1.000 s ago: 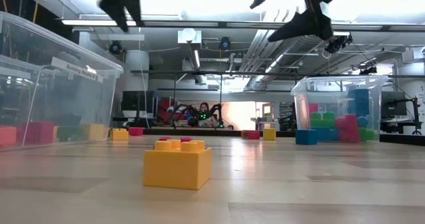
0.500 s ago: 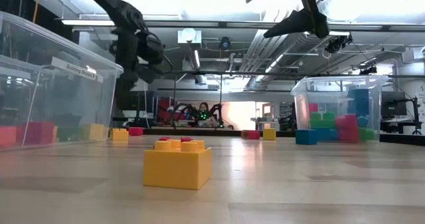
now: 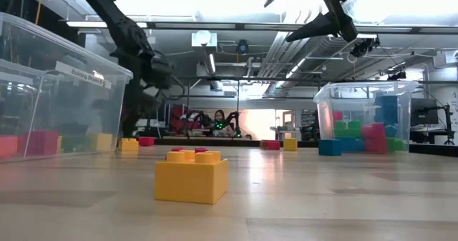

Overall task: Sort blocks by size
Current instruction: Put the small green game piece into the left transparent bin

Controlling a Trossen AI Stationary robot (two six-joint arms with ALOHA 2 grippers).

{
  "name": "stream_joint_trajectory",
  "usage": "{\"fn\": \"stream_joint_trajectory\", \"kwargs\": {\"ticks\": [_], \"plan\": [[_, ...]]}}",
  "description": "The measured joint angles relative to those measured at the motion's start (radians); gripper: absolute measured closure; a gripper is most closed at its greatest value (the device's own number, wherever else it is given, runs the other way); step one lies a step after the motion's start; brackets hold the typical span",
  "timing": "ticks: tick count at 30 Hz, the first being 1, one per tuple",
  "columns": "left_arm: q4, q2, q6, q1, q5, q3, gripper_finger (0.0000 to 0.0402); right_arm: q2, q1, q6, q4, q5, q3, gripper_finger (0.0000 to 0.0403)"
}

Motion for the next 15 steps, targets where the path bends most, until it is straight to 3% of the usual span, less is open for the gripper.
{"fn": "stream_joint_trajectory", "kwargs": {"ticks": [4,15], "plan": [[0.045,0.0,0.016,-0.013,-0.092,-0.055,0.0097,0.0,0.0,0.0,0.001,0.001,0.0,0.0071],[0.103,-0.003,0.135,-0.032,-0.08,-0.075,0.0108,0.0,0.0,0.002,0.014,-0.004,0.0,0.0071]]}}
